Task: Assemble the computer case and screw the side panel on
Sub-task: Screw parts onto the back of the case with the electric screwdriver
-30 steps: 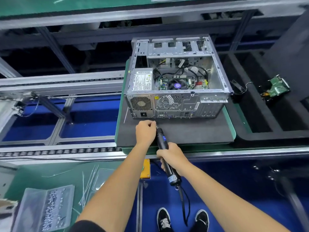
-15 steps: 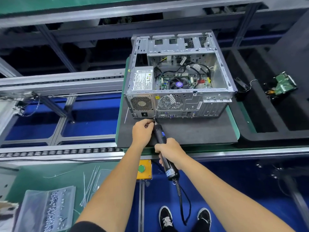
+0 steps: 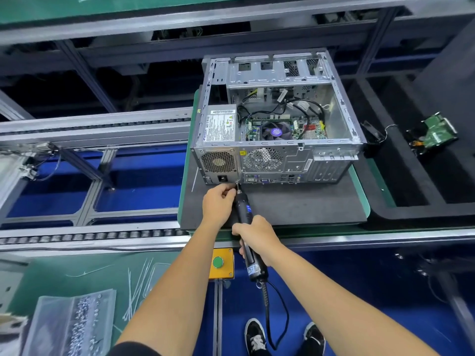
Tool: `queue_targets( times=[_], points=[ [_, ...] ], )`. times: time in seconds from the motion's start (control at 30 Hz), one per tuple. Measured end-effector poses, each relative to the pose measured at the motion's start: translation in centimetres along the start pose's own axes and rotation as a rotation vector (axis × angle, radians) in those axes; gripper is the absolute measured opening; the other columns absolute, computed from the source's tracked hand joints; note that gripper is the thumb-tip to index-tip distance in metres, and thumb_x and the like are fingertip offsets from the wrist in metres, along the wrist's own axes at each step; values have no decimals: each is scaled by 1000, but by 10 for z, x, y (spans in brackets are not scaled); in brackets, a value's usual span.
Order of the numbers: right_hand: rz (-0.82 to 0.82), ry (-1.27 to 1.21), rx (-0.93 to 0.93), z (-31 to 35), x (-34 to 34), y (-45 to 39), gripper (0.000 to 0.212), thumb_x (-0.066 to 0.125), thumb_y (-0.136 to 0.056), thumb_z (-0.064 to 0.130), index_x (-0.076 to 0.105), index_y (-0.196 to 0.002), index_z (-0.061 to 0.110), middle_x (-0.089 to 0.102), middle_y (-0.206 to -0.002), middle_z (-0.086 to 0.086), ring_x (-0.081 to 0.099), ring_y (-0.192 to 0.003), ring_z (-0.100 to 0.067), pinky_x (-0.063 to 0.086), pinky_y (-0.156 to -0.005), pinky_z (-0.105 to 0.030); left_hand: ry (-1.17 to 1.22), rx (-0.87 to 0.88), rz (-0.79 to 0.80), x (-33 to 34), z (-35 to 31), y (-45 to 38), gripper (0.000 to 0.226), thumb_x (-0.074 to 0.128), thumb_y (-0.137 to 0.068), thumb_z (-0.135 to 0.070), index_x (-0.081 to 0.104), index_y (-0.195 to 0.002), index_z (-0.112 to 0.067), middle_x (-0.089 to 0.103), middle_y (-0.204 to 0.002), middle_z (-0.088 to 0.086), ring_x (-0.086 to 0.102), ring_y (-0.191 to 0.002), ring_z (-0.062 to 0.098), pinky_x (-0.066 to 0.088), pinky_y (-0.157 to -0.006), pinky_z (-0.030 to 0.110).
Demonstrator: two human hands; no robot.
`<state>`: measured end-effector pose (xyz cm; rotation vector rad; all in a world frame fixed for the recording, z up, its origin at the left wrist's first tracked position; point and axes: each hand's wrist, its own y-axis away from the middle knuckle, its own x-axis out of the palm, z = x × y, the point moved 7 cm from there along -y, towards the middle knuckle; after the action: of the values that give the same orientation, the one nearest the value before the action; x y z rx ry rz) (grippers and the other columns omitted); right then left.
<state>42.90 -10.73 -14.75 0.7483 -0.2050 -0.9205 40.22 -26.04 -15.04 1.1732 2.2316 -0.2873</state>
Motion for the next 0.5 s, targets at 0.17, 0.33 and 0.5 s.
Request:
queue_targets(
  times=[0.17, 0.33, 0.5],
  points=[
    [145, -12, 75, 0, 3, 5, 69, 78, -71, 19, 39, -127, 7, 57, -124, -21, 61, -107, -34, 50, -98, -55, 15, 2, 4, 0, 2, -1, 19, 58, -91, -21, 71, -103, -17, 64, -78, -6, 56, -76, 12, 39, -68, 23],
    [243, -3, 97, 1, 1, 7, 69, 79, -72, 7, 37, -126, 6, 48, -135, -23, 48, -128, -40, 43, -106, -55, 16, -8, 7, 0, 2, -1, 17, 58, -90, -21, 71, -101, -16, 64, -77, -5, 56, -74, 12, 38, -67, 23],
    [191, 51, 65, 1, 3, 8, 58, 74, -78, 6, 36, -121, 6, 53, -126, -27, 57, -117, -41, 51, -97, -56, 16, -9, 16, 0, 1, -1, 17, 58, -91, -21, 71, -101, -17, 64, -79, -5, 56, -75, 12, 38, -66, 23]
  ],
)
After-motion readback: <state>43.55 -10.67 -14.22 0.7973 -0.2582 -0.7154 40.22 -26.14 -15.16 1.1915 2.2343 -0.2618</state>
